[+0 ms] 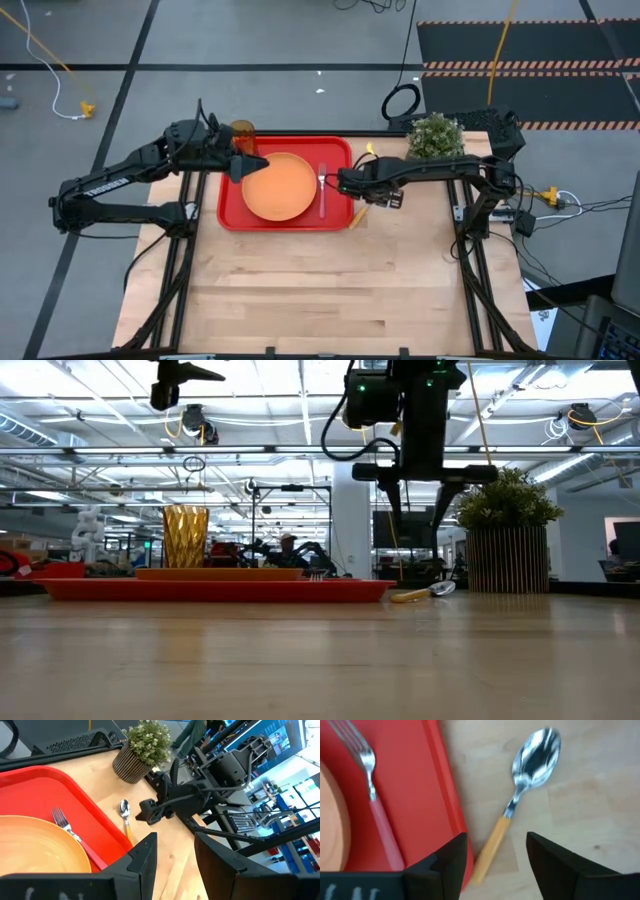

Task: Pick and place plate/cup/fork/spoon on tray
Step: Put the yellow spoon on the red tray to the right of the pink fork

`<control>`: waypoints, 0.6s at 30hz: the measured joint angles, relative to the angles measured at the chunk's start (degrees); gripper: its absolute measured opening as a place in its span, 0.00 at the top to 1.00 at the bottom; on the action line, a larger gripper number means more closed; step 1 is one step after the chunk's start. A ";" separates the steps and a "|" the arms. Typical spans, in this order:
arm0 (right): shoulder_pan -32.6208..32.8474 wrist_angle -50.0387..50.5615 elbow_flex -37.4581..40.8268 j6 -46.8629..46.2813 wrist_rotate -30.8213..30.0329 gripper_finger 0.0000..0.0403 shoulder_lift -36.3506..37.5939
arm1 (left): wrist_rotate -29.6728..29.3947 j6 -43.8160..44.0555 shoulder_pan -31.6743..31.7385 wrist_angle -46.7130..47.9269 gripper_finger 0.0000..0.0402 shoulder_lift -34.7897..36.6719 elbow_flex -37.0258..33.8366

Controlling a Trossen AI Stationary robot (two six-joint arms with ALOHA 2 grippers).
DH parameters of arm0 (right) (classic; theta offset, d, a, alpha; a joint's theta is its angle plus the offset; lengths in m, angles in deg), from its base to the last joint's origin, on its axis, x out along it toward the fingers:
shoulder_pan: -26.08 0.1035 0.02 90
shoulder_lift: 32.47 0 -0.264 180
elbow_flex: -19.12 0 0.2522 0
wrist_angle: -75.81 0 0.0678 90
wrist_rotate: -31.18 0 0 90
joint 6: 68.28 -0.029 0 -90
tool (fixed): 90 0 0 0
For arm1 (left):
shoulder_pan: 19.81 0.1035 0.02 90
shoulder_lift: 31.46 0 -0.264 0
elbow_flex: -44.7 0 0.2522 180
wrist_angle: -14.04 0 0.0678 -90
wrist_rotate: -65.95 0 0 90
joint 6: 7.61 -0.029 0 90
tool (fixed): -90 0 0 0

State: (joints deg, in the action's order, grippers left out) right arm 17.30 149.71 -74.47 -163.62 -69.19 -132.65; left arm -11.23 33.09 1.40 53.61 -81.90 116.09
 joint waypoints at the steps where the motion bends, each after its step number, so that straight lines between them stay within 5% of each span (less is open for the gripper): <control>1: -0.04 0.08 0.10 -0.03 -0.58 0.51 0.00 | 0.00 -0.01 0.00 0.15 0.67 0.00 0.00; 18: -0.62 -22.03 18.30 -12.64 3.16 0.48 0.00 | 1.40 0.48 -2.07 2.97 0.67 0.00 0.00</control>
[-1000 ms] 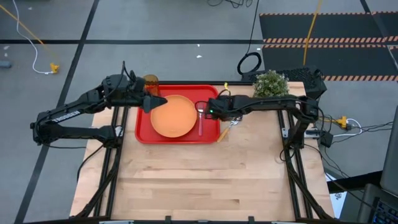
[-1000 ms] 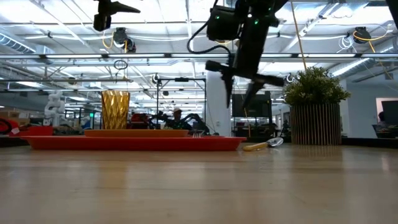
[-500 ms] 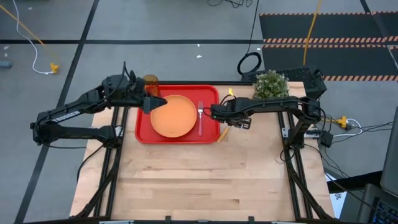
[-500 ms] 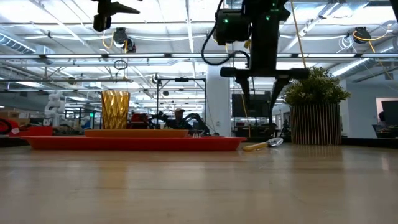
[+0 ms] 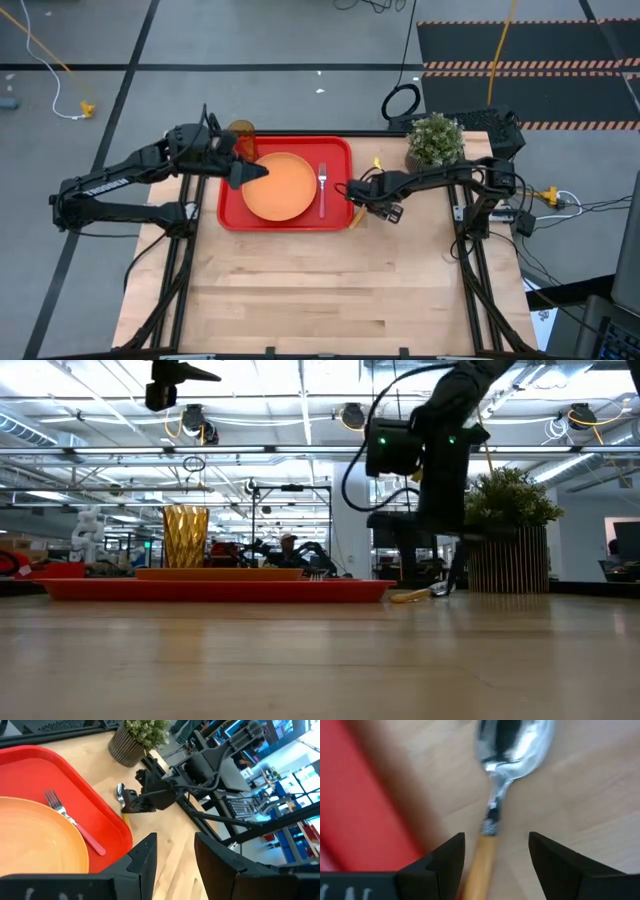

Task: Pick and place plate/cup/fork/spoon on tray
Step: Put the yellow spoon on the red tray to the right of the pink fork

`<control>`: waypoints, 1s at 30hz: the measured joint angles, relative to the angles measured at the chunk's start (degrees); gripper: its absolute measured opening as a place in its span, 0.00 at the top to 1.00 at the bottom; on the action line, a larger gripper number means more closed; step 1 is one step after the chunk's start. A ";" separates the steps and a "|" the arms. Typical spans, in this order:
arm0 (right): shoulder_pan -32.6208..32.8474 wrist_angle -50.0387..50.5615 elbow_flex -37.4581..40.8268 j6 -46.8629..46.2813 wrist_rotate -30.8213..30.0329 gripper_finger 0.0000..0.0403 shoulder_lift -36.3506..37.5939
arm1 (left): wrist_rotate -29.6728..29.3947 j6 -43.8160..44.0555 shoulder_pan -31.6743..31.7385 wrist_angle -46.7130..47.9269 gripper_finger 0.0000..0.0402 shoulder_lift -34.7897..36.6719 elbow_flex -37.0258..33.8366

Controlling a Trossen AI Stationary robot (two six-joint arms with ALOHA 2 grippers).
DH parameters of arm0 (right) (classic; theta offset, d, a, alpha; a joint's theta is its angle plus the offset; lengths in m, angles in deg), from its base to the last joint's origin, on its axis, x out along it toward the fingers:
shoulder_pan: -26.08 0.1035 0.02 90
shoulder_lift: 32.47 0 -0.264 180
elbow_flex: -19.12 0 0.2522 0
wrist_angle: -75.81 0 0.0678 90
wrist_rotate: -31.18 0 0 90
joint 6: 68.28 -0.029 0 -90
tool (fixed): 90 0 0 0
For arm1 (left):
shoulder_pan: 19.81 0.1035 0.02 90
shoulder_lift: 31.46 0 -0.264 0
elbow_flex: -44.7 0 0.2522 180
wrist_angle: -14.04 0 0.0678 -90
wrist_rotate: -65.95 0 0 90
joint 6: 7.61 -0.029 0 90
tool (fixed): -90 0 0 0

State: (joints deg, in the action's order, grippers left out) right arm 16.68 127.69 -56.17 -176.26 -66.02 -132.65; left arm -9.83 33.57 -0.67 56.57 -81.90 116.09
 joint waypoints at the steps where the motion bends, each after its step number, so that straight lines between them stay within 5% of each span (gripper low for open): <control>1: 0.00 -0.62 0.79 -0.72 0.01 0.48 0.00 | 0.00 -0.19 -0.12 0.14 0.67 -0.02 0.00; 13: -1.16 -2.70 3.29 6.31 0.09 0.51 0.26 | -2.29 -2.53 -0.05 0.18 0.67 -0.02 0.00; 30: -4.31 -1.38 3.47 15.63 2.49 0.92 0.09 | -3.56 -5.42 -0.06 0.18 0.67 -0.02 0.00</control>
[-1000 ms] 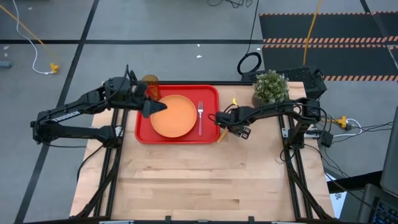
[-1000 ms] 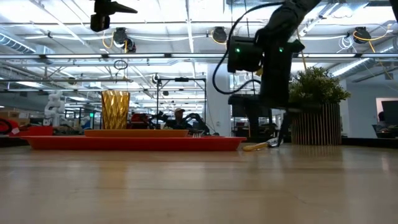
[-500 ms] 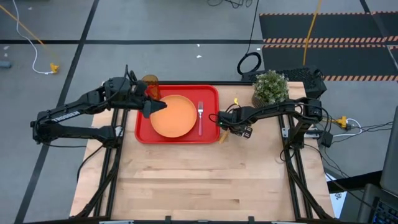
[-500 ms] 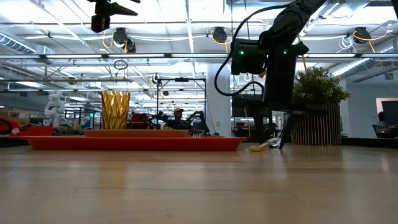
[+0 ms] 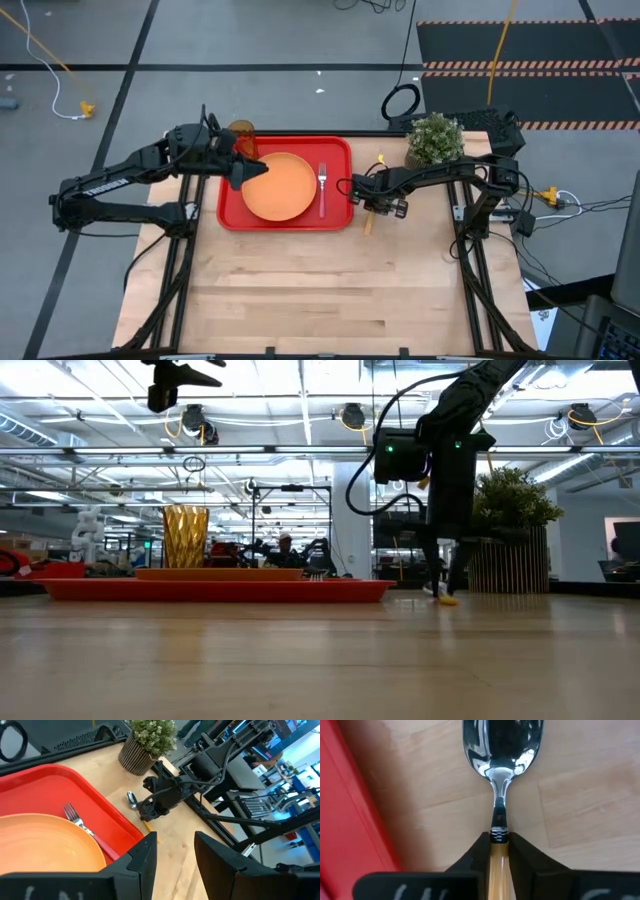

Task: Pick and place plate/cup/fork/spoon on tray
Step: Put the yellow spoon on the red tray to the right of the pink fork

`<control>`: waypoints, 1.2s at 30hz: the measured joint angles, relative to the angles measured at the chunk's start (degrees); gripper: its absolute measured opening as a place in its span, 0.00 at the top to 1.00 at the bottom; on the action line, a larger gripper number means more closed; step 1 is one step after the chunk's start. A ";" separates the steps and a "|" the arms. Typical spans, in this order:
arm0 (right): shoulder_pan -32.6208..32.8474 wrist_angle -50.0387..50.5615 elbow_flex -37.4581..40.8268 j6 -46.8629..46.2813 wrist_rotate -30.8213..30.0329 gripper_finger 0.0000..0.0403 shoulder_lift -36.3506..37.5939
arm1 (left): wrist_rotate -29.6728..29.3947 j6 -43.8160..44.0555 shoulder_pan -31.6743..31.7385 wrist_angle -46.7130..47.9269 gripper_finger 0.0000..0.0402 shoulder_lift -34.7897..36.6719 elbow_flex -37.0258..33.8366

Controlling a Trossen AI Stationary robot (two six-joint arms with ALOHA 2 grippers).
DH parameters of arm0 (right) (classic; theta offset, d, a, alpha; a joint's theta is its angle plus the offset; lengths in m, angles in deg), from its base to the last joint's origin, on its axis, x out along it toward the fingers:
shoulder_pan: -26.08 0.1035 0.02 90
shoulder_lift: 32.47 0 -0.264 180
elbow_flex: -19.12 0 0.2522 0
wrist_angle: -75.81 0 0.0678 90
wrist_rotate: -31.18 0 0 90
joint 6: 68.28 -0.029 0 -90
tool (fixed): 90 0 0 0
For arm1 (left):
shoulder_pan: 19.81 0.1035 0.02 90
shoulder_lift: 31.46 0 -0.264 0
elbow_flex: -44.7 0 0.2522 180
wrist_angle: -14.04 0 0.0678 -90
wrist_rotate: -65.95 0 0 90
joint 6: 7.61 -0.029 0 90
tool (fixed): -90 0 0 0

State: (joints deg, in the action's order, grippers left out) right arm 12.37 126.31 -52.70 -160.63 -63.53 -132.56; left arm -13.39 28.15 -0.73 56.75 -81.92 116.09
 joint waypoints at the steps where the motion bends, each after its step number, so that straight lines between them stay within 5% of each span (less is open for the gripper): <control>1: 0.00 0.00 0.00 0.71 -0.10 0.92 0.02 | -0.23 -0.31 0.02 0.00 0.67 0.00 0.00; 16: 0.55 -0.55 0.22 6.84 -4.31 0.93 6.33 | -0.30 -1.18 0.02 0.00 0.67 -0.02 0.00; 27: 0.72 -10.02 0.03 8.50 -3.18 0.93 14.72 | -0.31 -1.15 0.00 0.00 0.67 -0.02 0.00; 36: 0.76 -11.43 -6.53 13.25 -2.78 0.92 15.30 | -0.29 -0.56 -0.01 -0.02 0.67 -0.02 0.00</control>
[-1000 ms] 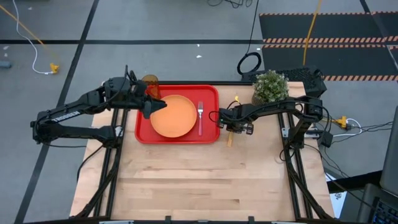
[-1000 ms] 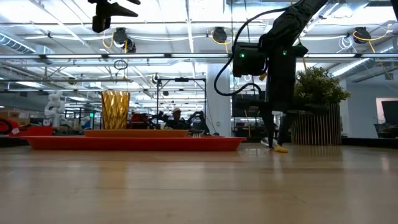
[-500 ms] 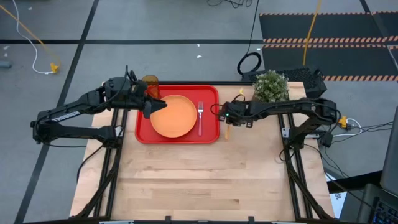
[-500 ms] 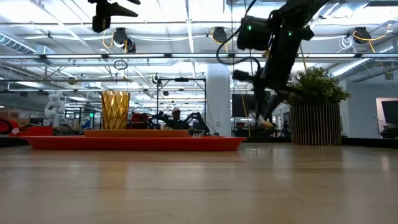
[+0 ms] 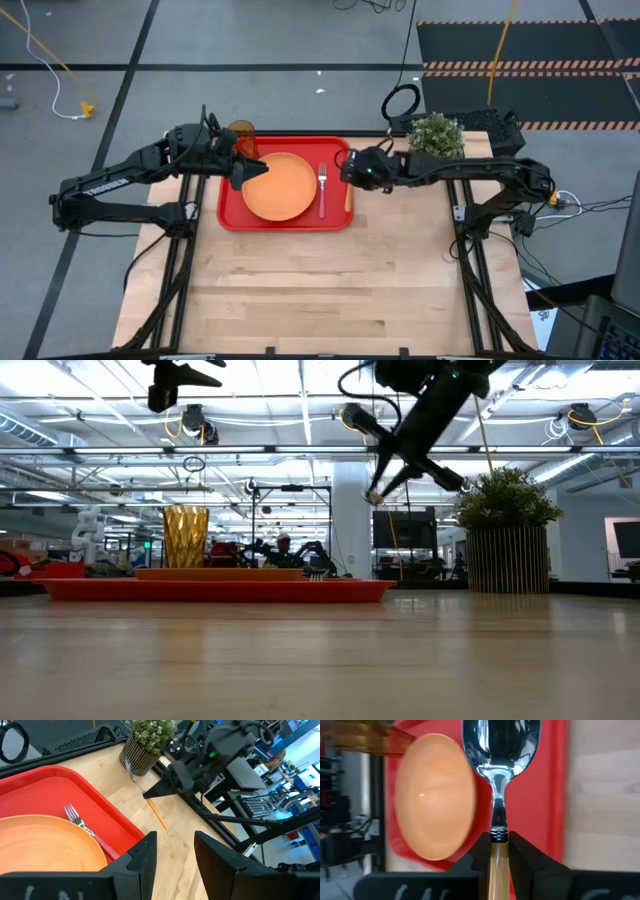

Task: Pick and place plate/cup/fork/spoon on tray
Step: Put the yellow spoon on the red tray to the right of the pink fork

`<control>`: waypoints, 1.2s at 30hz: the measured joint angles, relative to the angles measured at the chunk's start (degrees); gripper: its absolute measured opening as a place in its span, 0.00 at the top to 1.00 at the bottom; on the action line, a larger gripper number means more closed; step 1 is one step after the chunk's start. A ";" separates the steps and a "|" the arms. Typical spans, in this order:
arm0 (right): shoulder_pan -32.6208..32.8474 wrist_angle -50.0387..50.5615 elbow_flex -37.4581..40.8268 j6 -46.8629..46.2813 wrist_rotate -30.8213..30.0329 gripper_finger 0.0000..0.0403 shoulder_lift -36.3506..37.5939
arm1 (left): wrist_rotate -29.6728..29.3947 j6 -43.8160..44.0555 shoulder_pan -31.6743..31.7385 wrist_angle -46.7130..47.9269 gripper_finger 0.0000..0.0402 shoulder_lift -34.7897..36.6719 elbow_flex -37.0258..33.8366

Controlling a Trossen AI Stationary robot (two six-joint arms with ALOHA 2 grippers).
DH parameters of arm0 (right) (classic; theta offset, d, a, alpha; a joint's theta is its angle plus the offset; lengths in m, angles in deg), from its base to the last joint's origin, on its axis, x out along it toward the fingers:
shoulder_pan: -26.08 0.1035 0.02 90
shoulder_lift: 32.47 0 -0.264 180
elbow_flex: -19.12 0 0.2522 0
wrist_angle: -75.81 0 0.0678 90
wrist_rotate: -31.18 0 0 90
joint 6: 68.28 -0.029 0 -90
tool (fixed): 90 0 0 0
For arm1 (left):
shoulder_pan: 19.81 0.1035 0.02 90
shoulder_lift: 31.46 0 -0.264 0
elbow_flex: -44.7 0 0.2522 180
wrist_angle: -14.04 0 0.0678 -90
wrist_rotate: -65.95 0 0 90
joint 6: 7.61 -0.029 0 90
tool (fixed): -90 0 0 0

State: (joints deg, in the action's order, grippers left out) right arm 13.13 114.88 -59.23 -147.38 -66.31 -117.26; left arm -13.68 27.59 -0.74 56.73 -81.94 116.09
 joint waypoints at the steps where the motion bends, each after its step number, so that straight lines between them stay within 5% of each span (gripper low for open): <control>1: 0.00 0.08 -0.76 0.35 -0.04 0.92 0.00 | 0.00 0.00 0.00 0.00 0.67 0.00 0.00; 16: -3.91 3.83 -15.64 6.83 -0.12 0.92 -4.63 | -0.66 -0.17 0.00 0.02 0.67 -0.13 0.00; 36: -5.78 4.85 -16.02 12.03 8.26 0.92 -22.90 | -0.96 0.90 -0.04 0.02 0.67 -0.13 -0.02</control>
State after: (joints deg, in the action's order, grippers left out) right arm 7.36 119.72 -75.26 -135.35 -58.05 -140.16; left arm -14.64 28.49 -0.78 56.75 -82.07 116.06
